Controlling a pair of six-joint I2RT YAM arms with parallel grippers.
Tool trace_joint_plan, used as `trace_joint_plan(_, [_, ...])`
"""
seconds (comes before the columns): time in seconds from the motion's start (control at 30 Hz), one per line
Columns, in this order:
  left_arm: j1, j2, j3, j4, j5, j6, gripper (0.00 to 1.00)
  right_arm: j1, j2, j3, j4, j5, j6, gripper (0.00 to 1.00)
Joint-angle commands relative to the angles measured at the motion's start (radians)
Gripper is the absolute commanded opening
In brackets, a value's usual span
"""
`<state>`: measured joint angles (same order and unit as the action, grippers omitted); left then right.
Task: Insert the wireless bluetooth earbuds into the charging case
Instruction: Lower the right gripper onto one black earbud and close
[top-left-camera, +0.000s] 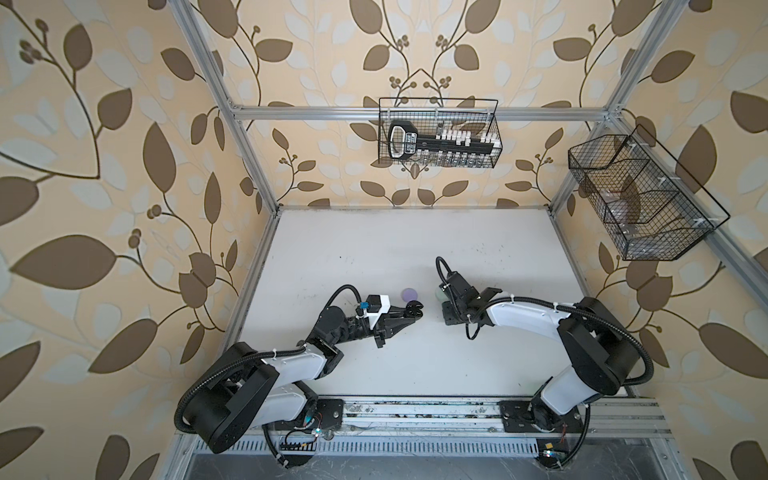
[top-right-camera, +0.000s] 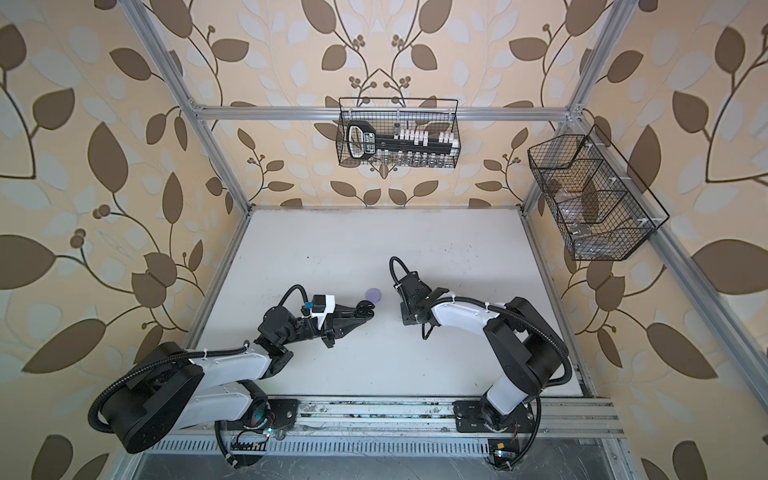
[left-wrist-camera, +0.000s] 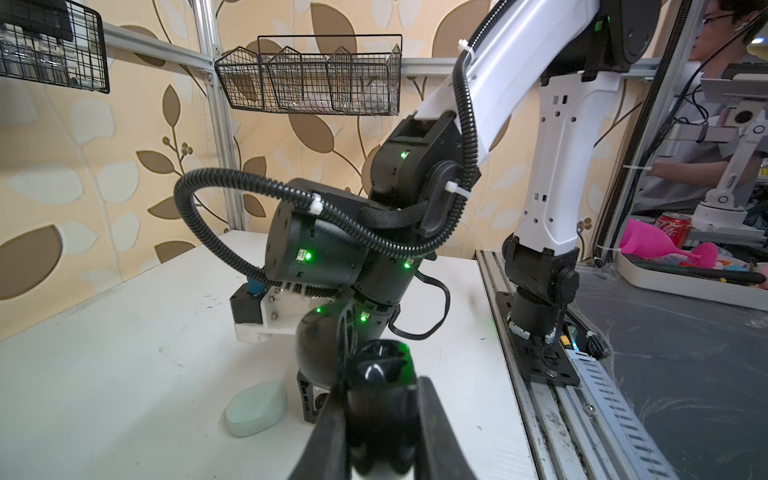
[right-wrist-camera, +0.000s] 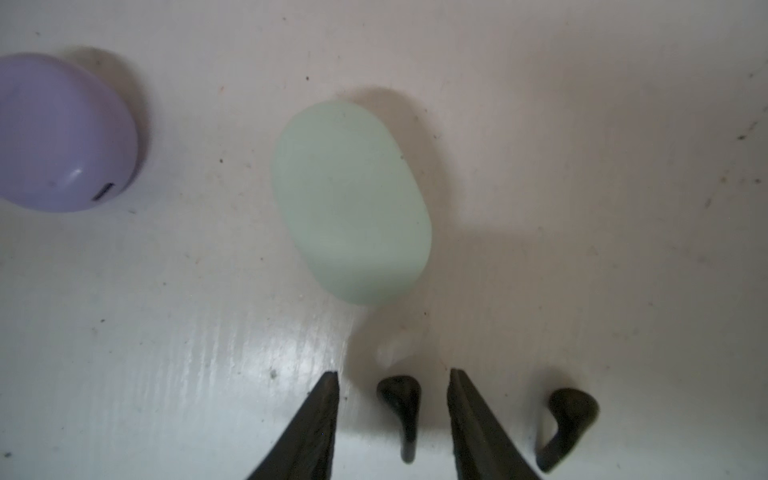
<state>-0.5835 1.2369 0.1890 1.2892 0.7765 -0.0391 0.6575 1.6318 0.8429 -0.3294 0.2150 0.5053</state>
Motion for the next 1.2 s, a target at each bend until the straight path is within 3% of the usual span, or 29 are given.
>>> trace_joint_plan(0.0, [-0.004,-0.024,0.005,0.043,0.000,0.016,0.00,-0.012,0.023,-0.010,0.016,-0.046,-0.005,0.42])
trace_joint_plan(0.27, [-0.005,-0.024,0.004,0.042,0.001,0.018,0.00,-0.009,0.023,-0.018,0.010,-0.034,-0.007,0.33])
trace_joint_plan(0.77, [-0.004,-0.023,0.006,0.038,0.001,0.022,0.00,0.009,0.007,-0.025,-0.011,0.008,-0.006,0.27])
trace_joint_plan(1.17, [-0.004,-0.022,0.006,0.035,0.001,0.024,0.00,0.011,-0.003,-0.030,-0.017,0.009,0.000,0.15])
